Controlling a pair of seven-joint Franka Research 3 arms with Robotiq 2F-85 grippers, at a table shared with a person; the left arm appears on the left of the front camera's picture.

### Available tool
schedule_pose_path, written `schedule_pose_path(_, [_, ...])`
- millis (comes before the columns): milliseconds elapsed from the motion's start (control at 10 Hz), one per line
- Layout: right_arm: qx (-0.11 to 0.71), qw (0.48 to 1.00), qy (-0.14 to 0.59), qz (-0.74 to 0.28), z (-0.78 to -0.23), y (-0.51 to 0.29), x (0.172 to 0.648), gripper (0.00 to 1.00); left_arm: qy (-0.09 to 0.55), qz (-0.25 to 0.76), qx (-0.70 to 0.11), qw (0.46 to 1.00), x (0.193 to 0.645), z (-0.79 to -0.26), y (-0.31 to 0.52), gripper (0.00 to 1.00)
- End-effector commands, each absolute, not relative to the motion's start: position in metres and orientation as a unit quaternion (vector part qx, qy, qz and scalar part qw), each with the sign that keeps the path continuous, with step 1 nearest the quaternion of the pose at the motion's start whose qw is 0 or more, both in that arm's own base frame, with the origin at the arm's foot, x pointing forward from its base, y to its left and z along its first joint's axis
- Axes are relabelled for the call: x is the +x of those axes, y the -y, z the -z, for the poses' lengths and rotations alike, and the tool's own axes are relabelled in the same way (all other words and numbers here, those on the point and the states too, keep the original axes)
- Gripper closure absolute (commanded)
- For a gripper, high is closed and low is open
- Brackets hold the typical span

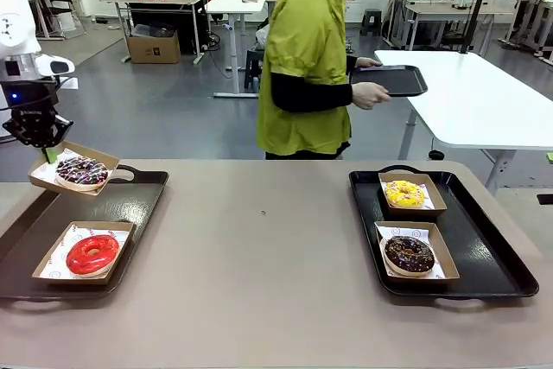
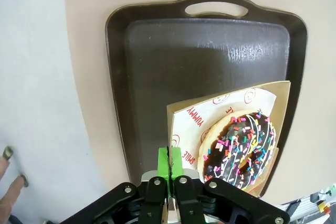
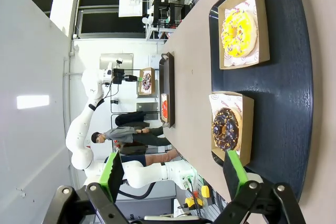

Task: Individually package the donuts and arrange them on the tray.
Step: Place the picked Paper togo box on the Handle tray.

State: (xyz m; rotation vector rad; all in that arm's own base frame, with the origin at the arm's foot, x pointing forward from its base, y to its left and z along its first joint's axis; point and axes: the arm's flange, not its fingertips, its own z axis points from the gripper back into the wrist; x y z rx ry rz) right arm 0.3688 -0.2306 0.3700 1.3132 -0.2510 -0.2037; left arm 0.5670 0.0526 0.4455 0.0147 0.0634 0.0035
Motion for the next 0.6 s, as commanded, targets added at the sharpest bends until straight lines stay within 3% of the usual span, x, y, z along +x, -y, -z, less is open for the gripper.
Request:
schedule_pose_path(0, [0.608,0.779,0.122,0.094,-0.372,0.227,0.365,0.0,-0.021,0.016,-0.011,1.0,0.567,-0.432,-0.06,0.99])
schedule_pose_path(500, [0.608,0.779,0.122,0.094,-0.372,0.227,0.365,0.0,-0.031,0.012,-0.025,0.999,0.591,-0.399,-0.07,0.99])
